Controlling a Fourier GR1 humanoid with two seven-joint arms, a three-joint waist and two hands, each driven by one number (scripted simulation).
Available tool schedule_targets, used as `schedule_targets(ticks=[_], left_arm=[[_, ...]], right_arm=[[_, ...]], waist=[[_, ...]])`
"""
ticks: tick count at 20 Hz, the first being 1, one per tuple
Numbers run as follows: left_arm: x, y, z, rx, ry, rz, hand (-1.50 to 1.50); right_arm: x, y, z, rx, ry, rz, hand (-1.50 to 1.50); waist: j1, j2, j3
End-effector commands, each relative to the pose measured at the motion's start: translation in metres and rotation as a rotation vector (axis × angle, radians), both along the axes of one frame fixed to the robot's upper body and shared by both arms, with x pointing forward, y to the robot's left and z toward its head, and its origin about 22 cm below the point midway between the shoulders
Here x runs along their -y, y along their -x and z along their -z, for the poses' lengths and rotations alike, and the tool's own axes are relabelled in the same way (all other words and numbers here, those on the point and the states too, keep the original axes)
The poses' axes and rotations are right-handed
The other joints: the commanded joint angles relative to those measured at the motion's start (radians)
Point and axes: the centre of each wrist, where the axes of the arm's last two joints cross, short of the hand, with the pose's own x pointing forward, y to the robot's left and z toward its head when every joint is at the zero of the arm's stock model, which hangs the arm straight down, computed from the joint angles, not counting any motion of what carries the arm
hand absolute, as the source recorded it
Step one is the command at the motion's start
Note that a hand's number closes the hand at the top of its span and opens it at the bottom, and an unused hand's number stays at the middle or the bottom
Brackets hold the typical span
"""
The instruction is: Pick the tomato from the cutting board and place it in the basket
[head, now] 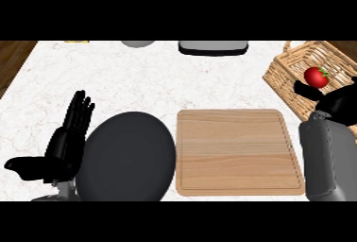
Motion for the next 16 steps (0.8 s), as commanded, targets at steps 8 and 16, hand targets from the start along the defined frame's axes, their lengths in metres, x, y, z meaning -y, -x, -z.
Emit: schedule_targets(ticks=[8,16], left_arm=[[-0.006,-0.007,-0.003,-0.01,0.002,-0.028,0.0],[0.001,-0.001,-0.003,-0.005,-0.009,-0.033,0.0]], right_arm=[[-0.005,0.004,-0.025,0.188,0.215,0.08,-1.5],[-0.016,0.059,-0.051,0.229,0.227,0.25,-1.5]], waist=[[-0.005,0.007,0.006],[-0.018,0.002,0.005]])
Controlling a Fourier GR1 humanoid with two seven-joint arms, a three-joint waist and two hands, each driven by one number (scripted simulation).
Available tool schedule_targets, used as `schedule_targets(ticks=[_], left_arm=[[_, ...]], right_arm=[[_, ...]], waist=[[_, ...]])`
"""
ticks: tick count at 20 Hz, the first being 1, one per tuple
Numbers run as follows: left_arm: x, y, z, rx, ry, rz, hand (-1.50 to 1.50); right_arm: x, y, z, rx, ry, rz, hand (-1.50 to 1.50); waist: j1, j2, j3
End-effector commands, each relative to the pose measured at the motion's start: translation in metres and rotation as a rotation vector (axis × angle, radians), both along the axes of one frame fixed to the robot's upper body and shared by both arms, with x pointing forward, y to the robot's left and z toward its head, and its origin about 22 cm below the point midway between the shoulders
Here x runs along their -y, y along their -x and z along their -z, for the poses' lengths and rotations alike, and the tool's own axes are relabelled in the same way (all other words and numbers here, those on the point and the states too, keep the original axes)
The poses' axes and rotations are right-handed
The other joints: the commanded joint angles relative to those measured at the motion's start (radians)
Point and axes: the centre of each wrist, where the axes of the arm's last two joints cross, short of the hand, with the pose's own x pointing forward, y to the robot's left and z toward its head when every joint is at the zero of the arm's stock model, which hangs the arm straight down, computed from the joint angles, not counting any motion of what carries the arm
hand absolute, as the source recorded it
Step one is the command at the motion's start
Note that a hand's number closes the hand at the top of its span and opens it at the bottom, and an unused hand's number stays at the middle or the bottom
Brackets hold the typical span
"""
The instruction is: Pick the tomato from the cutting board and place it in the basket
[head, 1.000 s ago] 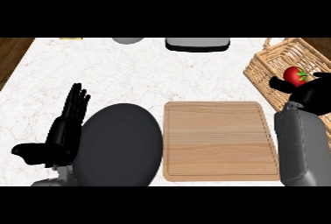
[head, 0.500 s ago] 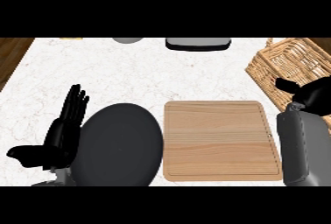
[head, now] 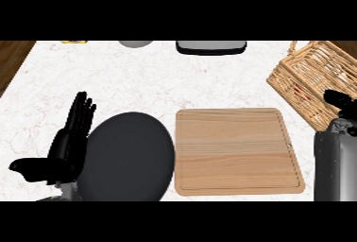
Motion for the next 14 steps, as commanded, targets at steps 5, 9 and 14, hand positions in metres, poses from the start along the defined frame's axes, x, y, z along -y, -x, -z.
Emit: schedule_targets(ticks=[5,9,14], left_arm=[[0.001,-0.001,0.012,-0.004,-0.007,-0.002,0.0],[-0.006,-0.009,-0.002,-0.004,0.003,-0.013,0.0],[0.0,-0.016,0.002,-0.001,0.005,-0.013,0.0]], right_arm=[[-0.003,0.067,-0.033,0.248,-0.029,0.112,-1.5],[-0.008,0.125,-0.043,0.21,-0.034,0.082,-1.5],[-0.032,0.155,-0.051,0.293,-0.06,-0.028,-1.5]], waist=[[-0.012,-0.002,0.0],[-0.013,-0.002,0.001],[-0.003,0.003,0.001]])
